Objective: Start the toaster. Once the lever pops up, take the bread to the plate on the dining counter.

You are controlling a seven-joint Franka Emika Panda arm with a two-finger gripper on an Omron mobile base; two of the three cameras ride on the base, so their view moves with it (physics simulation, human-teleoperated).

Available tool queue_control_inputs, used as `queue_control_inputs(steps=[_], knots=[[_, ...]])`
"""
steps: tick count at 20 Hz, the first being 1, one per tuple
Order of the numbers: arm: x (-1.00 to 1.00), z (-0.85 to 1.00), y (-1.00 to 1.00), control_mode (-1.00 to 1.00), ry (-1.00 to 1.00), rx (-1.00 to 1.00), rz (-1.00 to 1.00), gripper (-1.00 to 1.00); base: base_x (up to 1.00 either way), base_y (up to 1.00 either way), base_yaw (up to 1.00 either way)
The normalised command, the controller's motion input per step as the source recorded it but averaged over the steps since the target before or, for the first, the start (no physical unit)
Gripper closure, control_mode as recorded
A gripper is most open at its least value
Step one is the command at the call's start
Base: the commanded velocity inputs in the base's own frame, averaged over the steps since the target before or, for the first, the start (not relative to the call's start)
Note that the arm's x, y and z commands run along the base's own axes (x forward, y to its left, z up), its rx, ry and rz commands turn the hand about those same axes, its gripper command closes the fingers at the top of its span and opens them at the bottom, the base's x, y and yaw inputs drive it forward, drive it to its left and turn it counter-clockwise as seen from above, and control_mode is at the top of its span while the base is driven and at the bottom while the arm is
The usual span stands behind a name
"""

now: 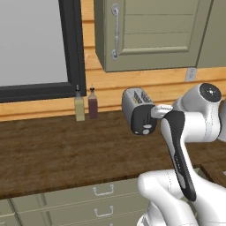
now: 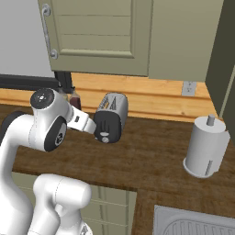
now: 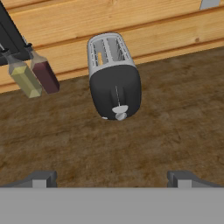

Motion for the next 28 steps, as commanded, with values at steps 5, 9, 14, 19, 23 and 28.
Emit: queue_control_inputs(steps=[5, 9, 14, 19, 23, 28], knots=[[0.00, 0.00, 0.00, -1.00, 0.00, 0.00, 0.00, -1.00, 0.00, 0.00, 0.00], [0.00, 0.00, 0.00, -1.00, 0.00, 0.00, 0.00, -1.00, 0.00, 0.00, 0.00], [0.00, 0.00, 0.00, -1.00, 0.00, 0.00, 0.00, -1.00, 0.00, 0.00, 0.00], [0.00, 0.00, 0.00, -1.00, 0.00, 0.00, 0.00, -1.00, 0.00, 0.00, 0.00], [0.00, 0.00, 0.00, -1.00, 0.00, 0.00, 0.00, -1.00, 0.00, 0.00, 0.00], [0.00, 0.00, 0.00, -1.00, 0.00, 0.00, 0.00, -1.00, 0.00, 0.00, 0.00]])
